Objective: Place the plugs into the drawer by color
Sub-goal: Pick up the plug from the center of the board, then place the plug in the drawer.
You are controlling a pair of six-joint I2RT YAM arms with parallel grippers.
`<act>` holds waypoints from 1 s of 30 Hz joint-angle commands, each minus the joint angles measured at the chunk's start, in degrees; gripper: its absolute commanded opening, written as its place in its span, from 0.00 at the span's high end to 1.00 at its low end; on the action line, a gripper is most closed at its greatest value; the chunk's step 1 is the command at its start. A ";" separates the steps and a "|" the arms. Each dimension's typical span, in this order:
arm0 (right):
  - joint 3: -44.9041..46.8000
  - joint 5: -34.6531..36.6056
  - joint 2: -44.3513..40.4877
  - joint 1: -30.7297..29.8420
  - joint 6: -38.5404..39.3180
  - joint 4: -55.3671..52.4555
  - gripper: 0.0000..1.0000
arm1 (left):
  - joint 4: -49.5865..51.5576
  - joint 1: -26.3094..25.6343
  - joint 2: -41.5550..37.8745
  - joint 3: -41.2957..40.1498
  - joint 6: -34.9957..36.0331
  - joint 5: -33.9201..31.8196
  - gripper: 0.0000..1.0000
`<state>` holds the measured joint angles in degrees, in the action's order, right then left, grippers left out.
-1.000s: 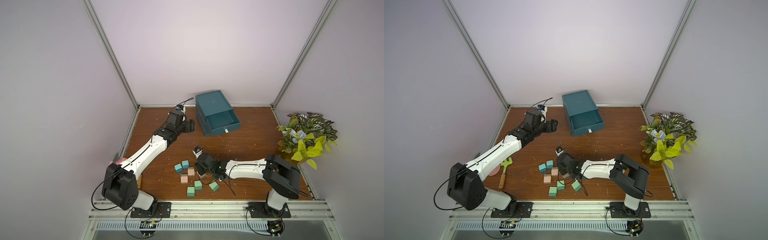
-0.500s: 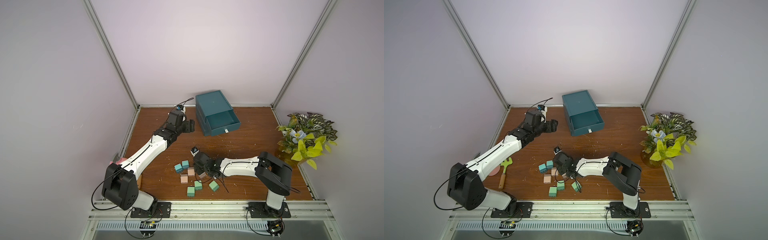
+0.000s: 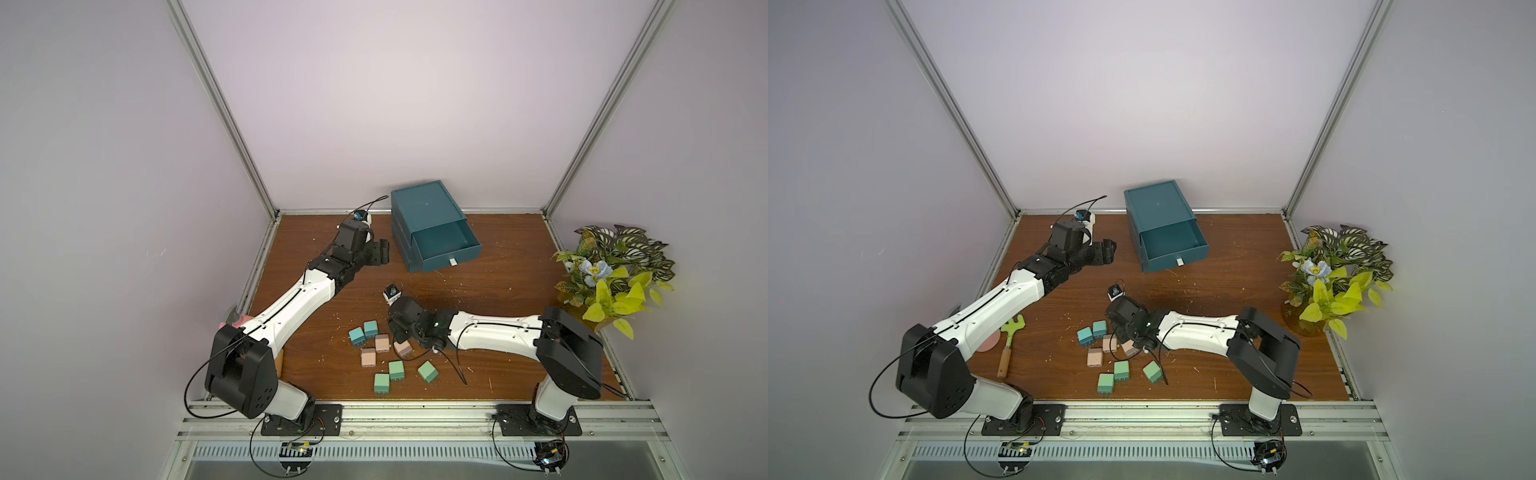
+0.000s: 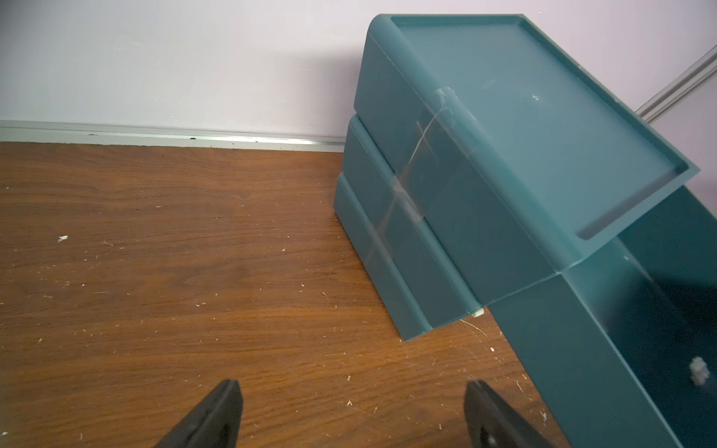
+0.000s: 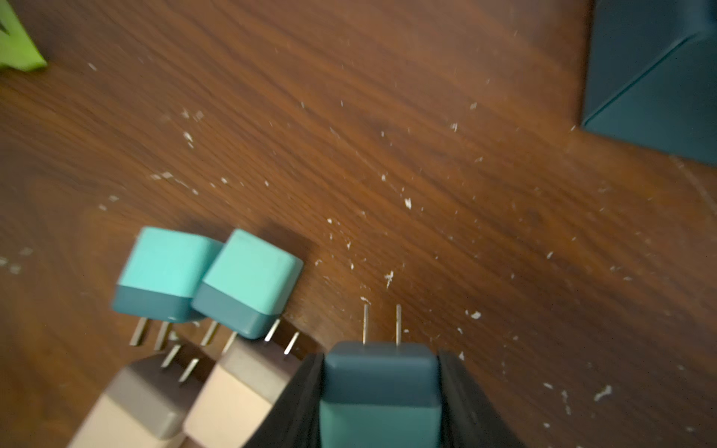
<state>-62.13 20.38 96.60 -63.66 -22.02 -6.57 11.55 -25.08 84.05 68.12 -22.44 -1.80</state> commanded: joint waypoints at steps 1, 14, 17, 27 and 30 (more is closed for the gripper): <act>-4.59 3.21 -6.58 2.06 1.62 -1.15 0.66 | 1.27 0.32 0.86 3.74 -0.82 0.02 0.14; -26.34 -0.93 -4.32 18.56 11.24 -9.28 0.70 | -0.01 0.30 6.32 9.99 -1.12 0.57 0.14; -31.32 -2.95 -0.75 21.82 11.57 -12.20 0.70 | 0.16 0.30 7.84 11.37 -0.94 0.90 0.14; -36.65 -10.89 4.30 27.31 10.21 -19.20 0.69 | -1.12 0.30 8.67 9.69 -0.77 1.62 0.14; -35.81 -12.12 4.14 27.45 9.59 -19.85 0.69 | -1.07 0.30 8.43 9.25 -0.53 1.60 0.14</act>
<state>-96.55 11.49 102.13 -36.23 -11.90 -24.91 11.38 -25.08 92.86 78.04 -23.73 -0.67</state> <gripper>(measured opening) 0.470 0.857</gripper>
